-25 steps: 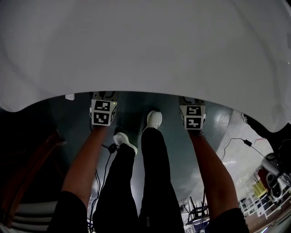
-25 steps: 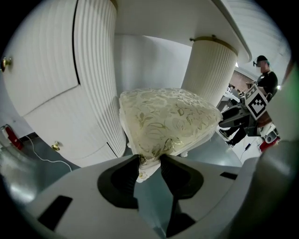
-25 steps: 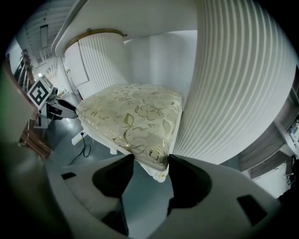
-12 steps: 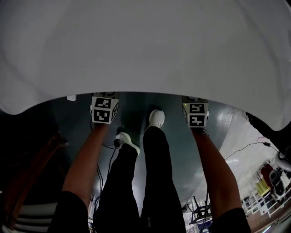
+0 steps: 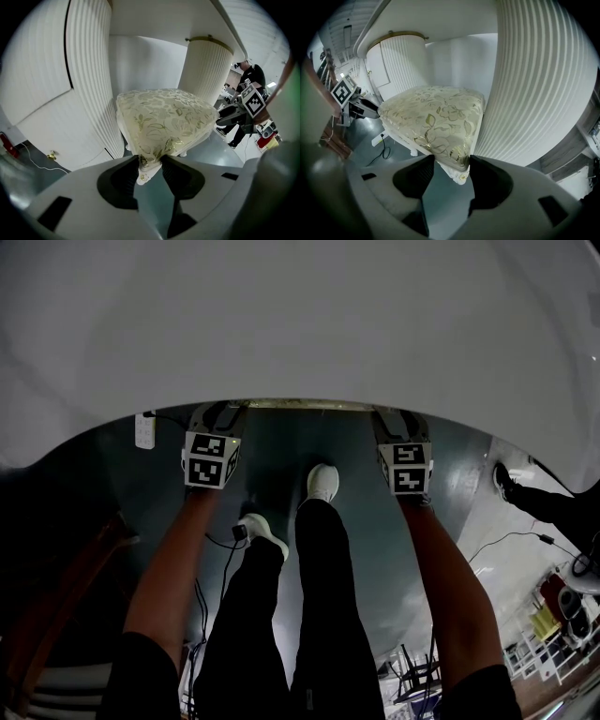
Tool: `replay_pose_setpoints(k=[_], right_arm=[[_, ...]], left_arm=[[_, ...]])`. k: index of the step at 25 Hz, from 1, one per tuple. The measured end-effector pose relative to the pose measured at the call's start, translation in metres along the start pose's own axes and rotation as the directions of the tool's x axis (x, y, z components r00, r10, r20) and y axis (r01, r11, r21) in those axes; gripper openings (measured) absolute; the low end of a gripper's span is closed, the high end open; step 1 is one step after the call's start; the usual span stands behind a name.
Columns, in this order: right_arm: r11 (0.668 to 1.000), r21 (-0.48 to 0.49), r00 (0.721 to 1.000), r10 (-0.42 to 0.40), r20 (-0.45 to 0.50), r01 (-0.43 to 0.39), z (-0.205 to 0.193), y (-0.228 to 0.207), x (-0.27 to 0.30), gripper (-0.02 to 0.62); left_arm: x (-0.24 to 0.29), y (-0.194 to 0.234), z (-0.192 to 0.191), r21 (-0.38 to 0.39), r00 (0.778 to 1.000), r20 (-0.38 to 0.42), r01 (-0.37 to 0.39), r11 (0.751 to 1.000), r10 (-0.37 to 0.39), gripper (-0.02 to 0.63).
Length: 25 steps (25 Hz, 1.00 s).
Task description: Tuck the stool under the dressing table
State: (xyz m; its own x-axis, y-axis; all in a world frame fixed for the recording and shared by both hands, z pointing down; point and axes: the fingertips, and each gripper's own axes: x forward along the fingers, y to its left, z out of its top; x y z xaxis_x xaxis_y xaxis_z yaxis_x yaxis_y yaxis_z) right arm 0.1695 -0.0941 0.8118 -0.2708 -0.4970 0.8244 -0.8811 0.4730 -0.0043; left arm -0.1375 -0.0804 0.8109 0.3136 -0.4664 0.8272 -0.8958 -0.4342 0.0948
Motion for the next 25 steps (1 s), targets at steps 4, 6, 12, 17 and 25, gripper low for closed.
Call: replay_pose_setpoints(k=[4,6,12,17,25], right_arm=[[1.0,0.015,1.0,-0.024,0.003,0.024,-0.001,-0.002,-0.01,0.247],[0.997,0.075,0.999,-0.03,0.025,0.028,0.001,-0.001,-0.023,0.247],[0.98,0.2,0.988,-0.037,0.148,0.006,0.029,0.021,-0.09,0.247],[0.963,0.269,0.97,-0.04,0.239,-0.026,0.062,0.058,-0.167,0.247],[0.934,0.35,0.917,-0.072,0.392,-0.077,0.128,0.11,-0.316,0.247]], left_arm=[[0.0,0.001,-0.006,-0.002,0.998,-0.04,0.043,0.999,-0.043,0.163],[-0.008,0.002,-0.007,-0.006,0.996,-0.058,0.071,0.997,-0.072,0.178],[-0.076,0.005,0.003,-0.121,0.997,0.07,0.045,0.992,-0.037,0.178],[-0.156,-0.035,0.022,-0.168,0.981,0.188,0.084,0.982,-0.052,0.178],[-0.314,-0.111,0.081,-0.176,0.923,0.375,0.166,0.97,-0.09,0.178]])
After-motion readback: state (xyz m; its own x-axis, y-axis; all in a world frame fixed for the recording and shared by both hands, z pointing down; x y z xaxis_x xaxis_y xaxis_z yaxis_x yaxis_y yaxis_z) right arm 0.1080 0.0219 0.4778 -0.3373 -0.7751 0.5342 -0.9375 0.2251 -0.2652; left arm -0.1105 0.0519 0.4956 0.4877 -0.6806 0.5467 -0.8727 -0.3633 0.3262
